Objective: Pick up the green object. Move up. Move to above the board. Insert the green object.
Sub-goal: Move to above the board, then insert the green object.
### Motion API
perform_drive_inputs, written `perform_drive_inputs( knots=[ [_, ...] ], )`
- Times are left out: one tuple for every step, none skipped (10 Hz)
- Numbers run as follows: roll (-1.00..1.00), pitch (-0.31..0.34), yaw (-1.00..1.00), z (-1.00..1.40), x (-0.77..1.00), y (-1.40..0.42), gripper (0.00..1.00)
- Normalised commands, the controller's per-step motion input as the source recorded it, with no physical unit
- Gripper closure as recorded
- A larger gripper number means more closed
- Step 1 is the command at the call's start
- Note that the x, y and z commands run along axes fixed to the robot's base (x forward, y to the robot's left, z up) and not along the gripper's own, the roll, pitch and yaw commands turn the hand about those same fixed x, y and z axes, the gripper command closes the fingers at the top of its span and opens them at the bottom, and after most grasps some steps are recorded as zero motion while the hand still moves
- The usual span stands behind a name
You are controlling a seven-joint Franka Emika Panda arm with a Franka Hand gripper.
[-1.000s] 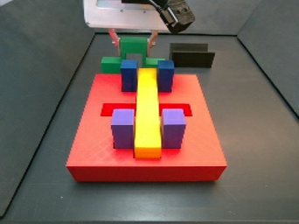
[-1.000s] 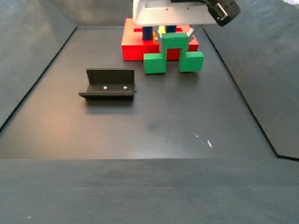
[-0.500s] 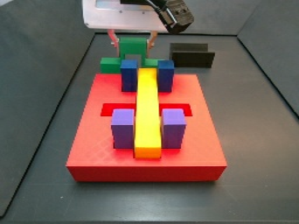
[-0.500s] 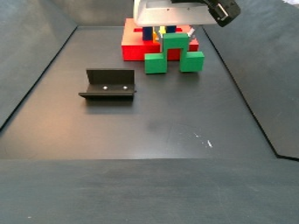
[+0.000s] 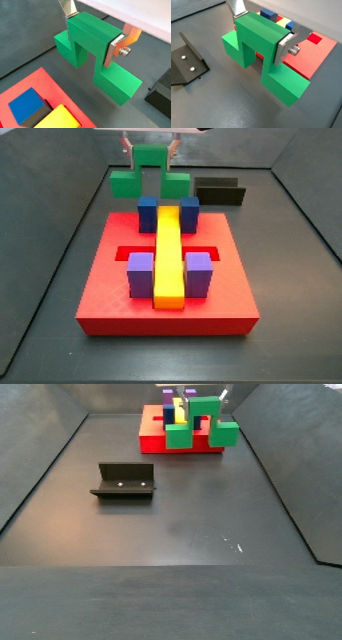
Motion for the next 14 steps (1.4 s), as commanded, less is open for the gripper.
perform_drive_inputs(
  knots=[
    [0.00,0.028,0.00,1.40,-0.01,0.01,1.00],
    [-0.01,0.041,-0.01,1.40,-0.04,0.00,1.00],
    [-0.05,0.012,-0.01,1.40,-0.01,0.01,1.00],
    [-0.06,0.066,-0.01,1.40,0.06,0.01,1.00],
    [-0.06,0.092,-0.01,0.71,0.02,0.01,1.00],
    [-0.05,0.075,0.00,0.40,0.01,0.01,1.00],
    [0.07,0.128,-0.25,0.36,0.33,-1.40,1.00],
    [0.10,0.138,-0.23,0.36,0.32,-1.40,1.00],
    [0.15,0.176,-0.12,0.35,0.35,-1.40,1.00],
    [0.09,0.205,-0.04,0.36,0.46,-1.40,1.00],
    [0.09,0.204,-0.01,0.23,0.32,-0.87,1.00],
    [0.10,0.180,0.00,0.13,0.22,-0.50,1.00],
    [0.05,0.116,0.00,0.07,0.11,-0.22,1.00],
    [0.00,0.000,0.00,-0.06,0.00,0.00,1.00]
  ],
)
